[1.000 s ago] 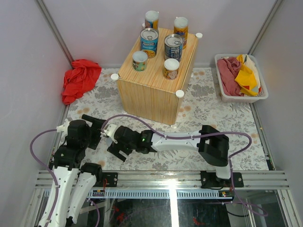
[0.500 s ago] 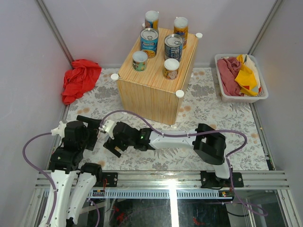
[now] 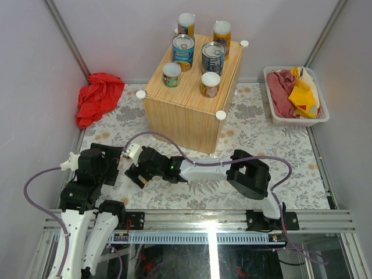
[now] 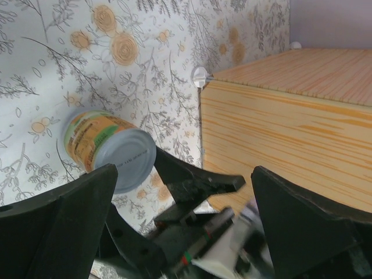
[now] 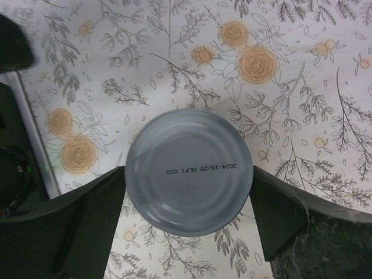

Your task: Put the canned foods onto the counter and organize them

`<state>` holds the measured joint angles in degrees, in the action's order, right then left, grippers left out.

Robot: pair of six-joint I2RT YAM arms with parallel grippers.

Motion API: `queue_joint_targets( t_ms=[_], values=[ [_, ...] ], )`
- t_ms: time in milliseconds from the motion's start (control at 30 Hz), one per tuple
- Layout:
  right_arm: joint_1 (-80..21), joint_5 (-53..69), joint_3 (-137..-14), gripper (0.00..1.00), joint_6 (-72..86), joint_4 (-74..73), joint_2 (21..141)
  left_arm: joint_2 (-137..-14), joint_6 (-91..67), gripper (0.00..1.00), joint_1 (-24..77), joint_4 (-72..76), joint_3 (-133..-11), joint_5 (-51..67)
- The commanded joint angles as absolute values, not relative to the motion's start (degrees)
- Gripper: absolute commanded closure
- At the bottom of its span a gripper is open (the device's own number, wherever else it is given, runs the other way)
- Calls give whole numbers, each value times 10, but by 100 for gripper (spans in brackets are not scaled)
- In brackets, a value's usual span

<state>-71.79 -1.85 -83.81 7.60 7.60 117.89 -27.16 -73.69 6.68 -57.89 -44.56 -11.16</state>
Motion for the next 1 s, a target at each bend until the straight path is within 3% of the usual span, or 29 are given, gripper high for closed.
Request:
queue_joint_targets(
  t_ms=[0, 167, 267, 333, 433, 467, 667, 967],
  values=[
    [-707, -16, -858, 10, 85, 106, 1206, -278, -740, 0, 68, -589, -470, -104],
    [-706, -23, -864, 14, 88, 107, 1225, -277, -742, 0, 68, -591, -468, -104],
    [-705, -21, -872, 23, 91, 100, 1236, -274, -747, 0, 68, -587, -460, -101],
    [-702, -10, -874, 37, 96, 97, 1241, -271, -749, 0, 68, -583, -458, -99],
    [-696, -4, -870, 70, 110, 95, 1236, -271, -750, 0, 68, -578, -457, -97],
    [-695, -3, -865, 74, 113, 97, 1231, -269, -750, 0, 68, -576, -456, -97],
    [-693, 8, -845, 85, 119, 98, 1186, -264, -753, 0, 68, -563, -448, -92],
    [-692, 16, -772, 93, 156, 98, 1054, -240, -758, 0, 68, -512, -424, -83]
  ],
)
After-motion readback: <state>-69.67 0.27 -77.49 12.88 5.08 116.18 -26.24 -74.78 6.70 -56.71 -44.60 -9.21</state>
